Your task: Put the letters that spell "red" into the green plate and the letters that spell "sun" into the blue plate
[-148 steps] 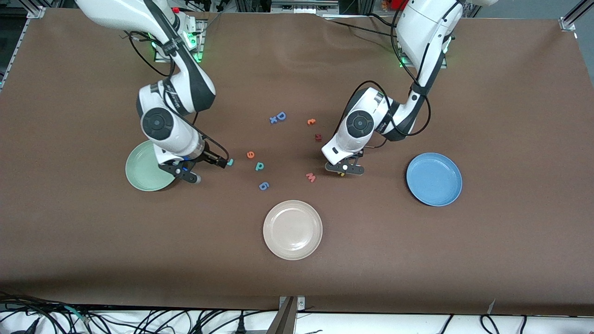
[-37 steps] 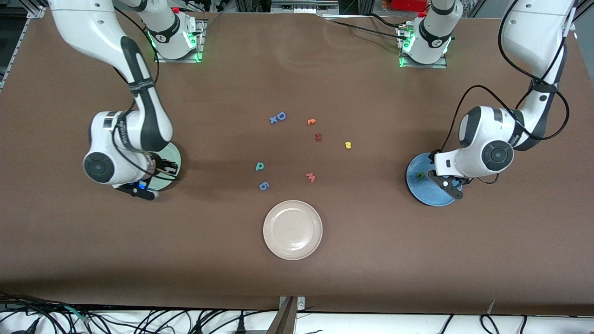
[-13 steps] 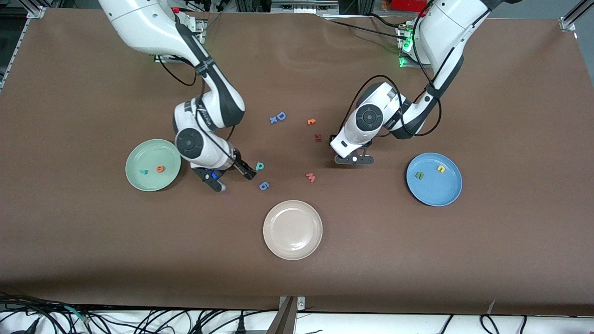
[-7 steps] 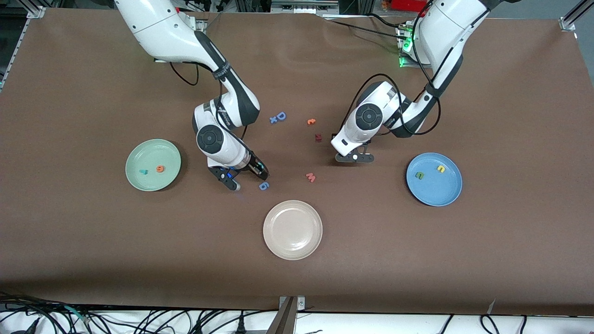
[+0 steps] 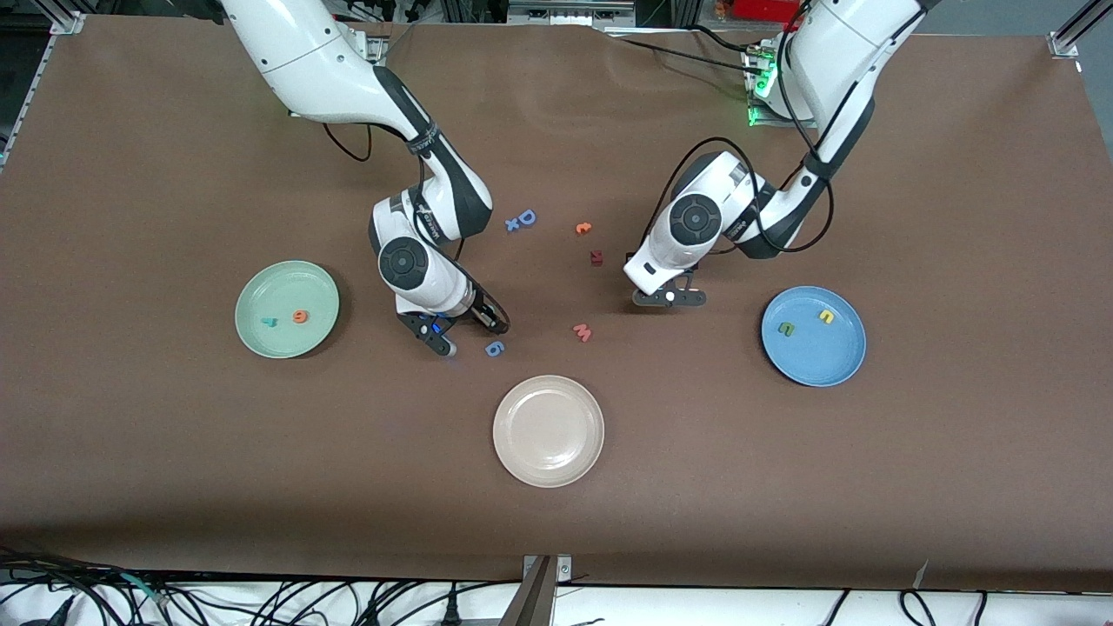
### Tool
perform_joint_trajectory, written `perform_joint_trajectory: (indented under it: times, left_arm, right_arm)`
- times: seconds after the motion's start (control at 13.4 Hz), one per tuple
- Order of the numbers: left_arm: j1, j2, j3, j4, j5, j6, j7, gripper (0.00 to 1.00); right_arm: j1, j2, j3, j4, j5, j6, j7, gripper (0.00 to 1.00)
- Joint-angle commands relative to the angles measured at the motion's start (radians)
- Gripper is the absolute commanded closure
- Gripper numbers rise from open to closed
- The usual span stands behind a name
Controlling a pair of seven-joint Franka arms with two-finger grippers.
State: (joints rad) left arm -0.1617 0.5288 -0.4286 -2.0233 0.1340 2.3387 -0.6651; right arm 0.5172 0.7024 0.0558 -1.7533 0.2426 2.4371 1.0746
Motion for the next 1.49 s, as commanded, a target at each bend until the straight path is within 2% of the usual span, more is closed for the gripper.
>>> perform_joint_trajectory:
  times: [0.0, 0.15, 0.37, 0.67, 0.75, 0.9, 1.12, 1.42]
  left_arm:
    - [0.056, -0.081, -0.001, -0.006, 0.022, -0.061, 0.085, 0.98]
    - [0.111, -0.107, -0.002, 0.011, 0.022, -0.137, 0.224, 0.99]
    - [0.192, -0.118, 0.001, 0.055, 0.022, -0.249, 0.396, 0.99]
    - [0.312, -0.09, 0.011, 0.081, 0.029, -0.242, 0.684, 0.98]
    - [0.333, -0.078, 0.013, 0.101, 0.07, -0.24, 0.749, 0.98]
    - [0.372, -0.044, 0.011, 0.136, 0.189, -0.24, 0.829, 0.98]
    - [0.392, 0.002, 0.013, 0.16, 0.31, -0.179, 0.895, 0.98]
    - [0.474, 0.069, 0.013, 0.16, 0.328, -0.024, 1.045, 0.98]
  right_arm:
    - [0.009, 0.015, -0.002, 0.011, 0.0, 0.013, 0.01, 0.48]
    - [0.009, 0.015, -0.002, 0.011, 0.0, 0.013, 0.01, 0.61]
    - [0.009, 0.015, -0.002, 0.009, 0.0, 0.013, 0.01, 0.72]
    - [0.007, 0.012, -0.002, 0.014, 0.001, 0.008, 0.001, 0.76]
    - [0.003, 0.005, -0.004, 0.014, 0.0, 0.003, -0.005, 0.76]
    - [-0.011, -0.026, -0.02, 0.043, -0.002, -0.094, -0.019, 0.76]
    - [-0.028, -0.052, -0.104, 0.165, 0.001, -0.397, -0.137, 0.76]
    - [-0.086, -0.109, -0.239, 0.176, 0.009, -0.645, -0.471, 0.76]
